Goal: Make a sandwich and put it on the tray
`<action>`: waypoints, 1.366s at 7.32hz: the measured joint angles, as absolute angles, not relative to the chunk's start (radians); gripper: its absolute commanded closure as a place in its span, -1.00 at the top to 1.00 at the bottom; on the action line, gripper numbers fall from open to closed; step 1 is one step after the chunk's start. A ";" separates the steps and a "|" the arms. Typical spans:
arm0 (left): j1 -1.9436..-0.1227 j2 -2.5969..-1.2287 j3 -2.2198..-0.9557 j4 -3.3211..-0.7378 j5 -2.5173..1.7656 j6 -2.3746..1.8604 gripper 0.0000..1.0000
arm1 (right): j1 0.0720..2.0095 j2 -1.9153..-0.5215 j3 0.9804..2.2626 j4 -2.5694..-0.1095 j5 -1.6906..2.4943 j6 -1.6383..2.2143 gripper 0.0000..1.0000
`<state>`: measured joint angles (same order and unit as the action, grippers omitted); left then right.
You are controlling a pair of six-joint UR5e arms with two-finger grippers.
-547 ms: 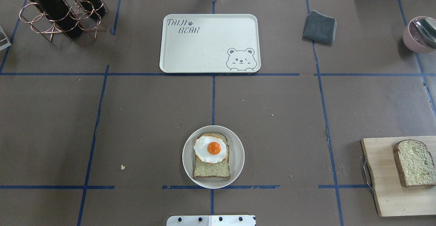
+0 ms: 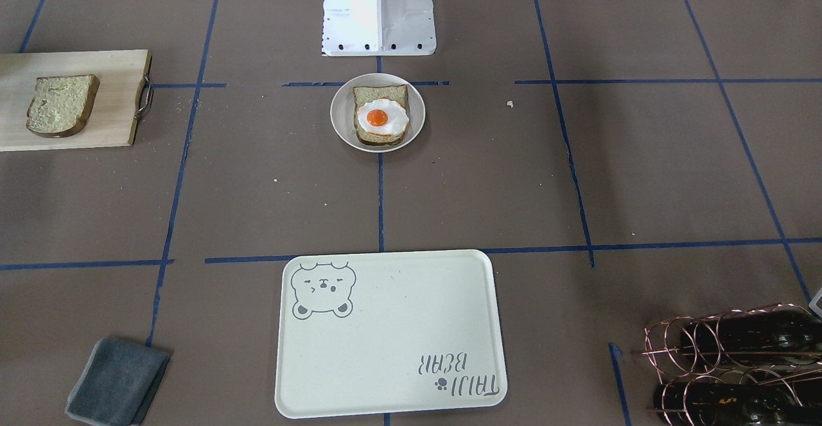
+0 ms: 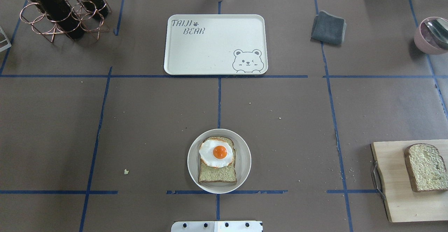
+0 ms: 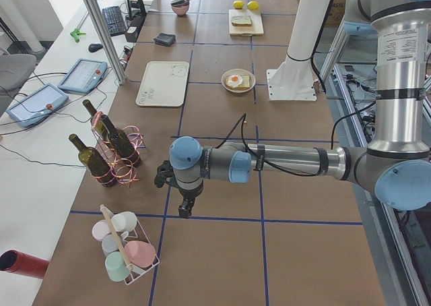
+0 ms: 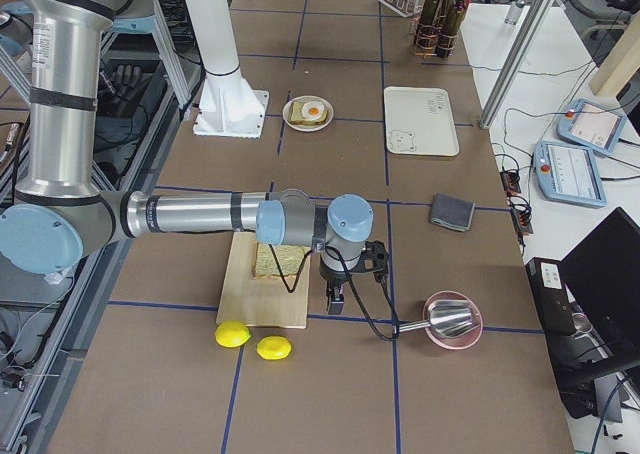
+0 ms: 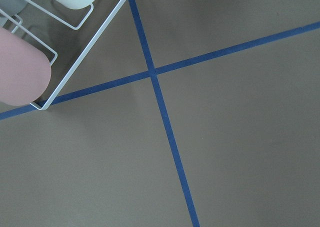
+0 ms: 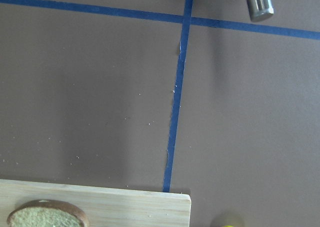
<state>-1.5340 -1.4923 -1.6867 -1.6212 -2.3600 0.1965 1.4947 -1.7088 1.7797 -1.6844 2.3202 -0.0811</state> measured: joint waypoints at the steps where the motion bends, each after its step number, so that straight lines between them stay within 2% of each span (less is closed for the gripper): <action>1: -1.534 -1.491 -1.687 -1.621 -2.358 0.196 1.00 | 1.484 -1.706 1.782 -1.684 2.320 -0.083 1.00; 4: -1.534 -1.488 -1.688 -1.620 -2.357 0.196 1.00 | 1.460 -1.689 1.788 -1.685 2.326 -0.073 1.00; 8: -1.534 -1.489 -1.692 -1.621 -2.365 0.196 1.00 | 1.455 -1.596 1.802 -1.676 2.330 -0.025 1.00; 10: -1.534 -1.490 -1.692 -1.621 -2.365 0.196 1.00 | 1.449 -1.638 1.837 -1.579 2.385 0.004 1.00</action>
<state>-1.5340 -1.4905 -1.6919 -1.6214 -2.3653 0.1963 1.4490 -1.6377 1.8371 -1.5791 2.3849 0.0045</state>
